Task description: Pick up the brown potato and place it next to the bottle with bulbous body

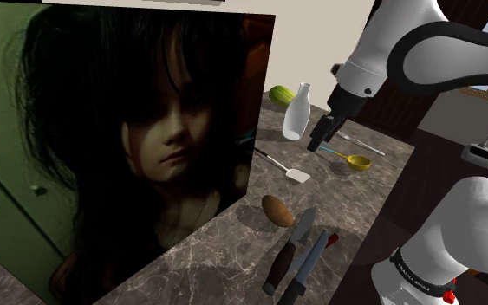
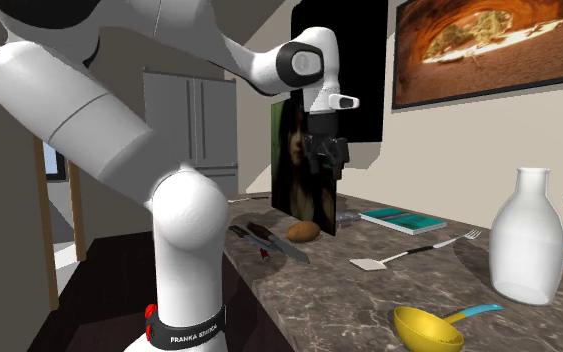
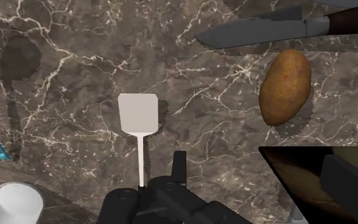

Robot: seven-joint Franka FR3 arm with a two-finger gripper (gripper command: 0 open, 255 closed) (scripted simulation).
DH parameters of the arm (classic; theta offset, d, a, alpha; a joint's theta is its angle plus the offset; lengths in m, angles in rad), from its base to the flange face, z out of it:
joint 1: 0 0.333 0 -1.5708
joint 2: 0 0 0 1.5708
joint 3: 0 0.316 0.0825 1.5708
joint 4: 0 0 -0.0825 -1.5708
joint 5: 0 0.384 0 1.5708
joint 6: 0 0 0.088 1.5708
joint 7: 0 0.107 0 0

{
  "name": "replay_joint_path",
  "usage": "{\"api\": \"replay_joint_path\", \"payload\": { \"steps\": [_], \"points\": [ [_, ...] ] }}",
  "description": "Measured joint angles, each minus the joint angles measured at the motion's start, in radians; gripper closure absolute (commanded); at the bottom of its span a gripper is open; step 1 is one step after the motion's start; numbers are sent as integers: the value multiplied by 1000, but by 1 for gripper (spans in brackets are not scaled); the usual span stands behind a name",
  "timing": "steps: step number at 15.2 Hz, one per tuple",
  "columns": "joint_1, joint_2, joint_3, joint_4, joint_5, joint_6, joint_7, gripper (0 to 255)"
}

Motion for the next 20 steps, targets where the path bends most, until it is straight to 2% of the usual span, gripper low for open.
{"api": "replay_joint_path", "payload": {
  "steps": [6,13,20],
  "points": [
    [42,105,111,-74,52,183,81,0],
    [69,308,255,-111,83,428,189,0],
    [58,431,306,-120,71,561,228,0]
  ]
}}
